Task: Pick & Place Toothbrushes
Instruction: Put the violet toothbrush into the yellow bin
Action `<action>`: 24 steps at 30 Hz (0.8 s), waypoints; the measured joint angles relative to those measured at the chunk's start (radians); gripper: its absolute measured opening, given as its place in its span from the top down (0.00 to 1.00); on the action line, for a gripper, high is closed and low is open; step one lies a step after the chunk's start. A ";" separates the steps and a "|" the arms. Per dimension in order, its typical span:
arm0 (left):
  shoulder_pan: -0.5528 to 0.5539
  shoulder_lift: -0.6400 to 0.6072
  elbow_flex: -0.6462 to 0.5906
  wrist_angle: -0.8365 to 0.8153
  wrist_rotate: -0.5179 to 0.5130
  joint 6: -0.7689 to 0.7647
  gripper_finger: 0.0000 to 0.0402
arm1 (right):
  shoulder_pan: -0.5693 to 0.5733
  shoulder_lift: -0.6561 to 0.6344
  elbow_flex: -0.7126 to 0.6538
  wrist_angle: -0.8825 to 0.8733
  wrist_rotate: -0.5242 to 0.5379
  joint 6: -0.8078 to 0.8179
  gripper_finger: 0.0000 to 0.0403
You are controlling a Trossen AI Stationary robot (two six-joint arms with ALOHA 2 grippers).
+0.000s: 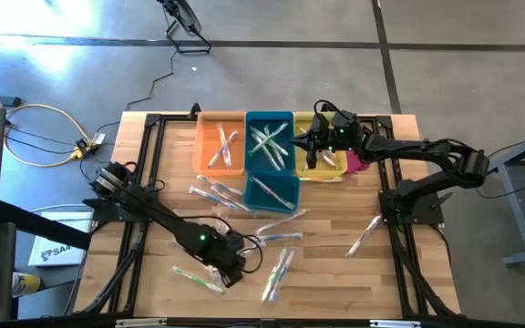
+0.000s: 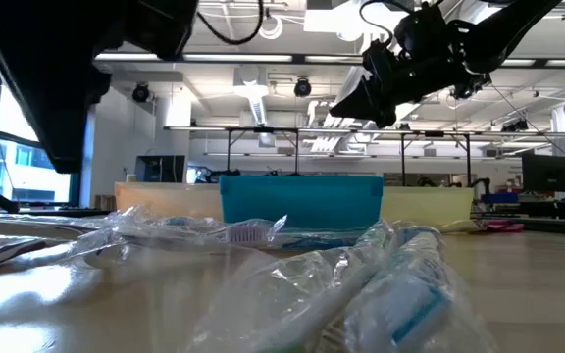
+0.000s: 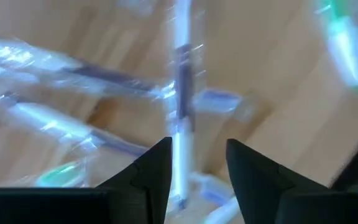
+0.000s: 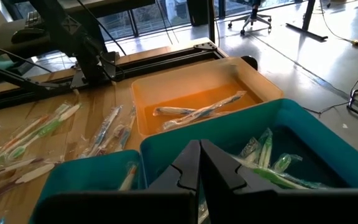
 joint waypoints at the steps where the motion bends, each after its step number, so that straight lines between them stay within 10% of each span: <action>1: 0.000 0.010 0.005 0.026 0.009 -0.003 0.63 | 0.000 0.000 0.000 -0.001 0.000 0.000 0.99; 24: 0.000 0.099 0.003 0.024 0.086 -0.023 0.63 | 0.000 0.000 0.000 -0.018 0.001 -0.018 0.99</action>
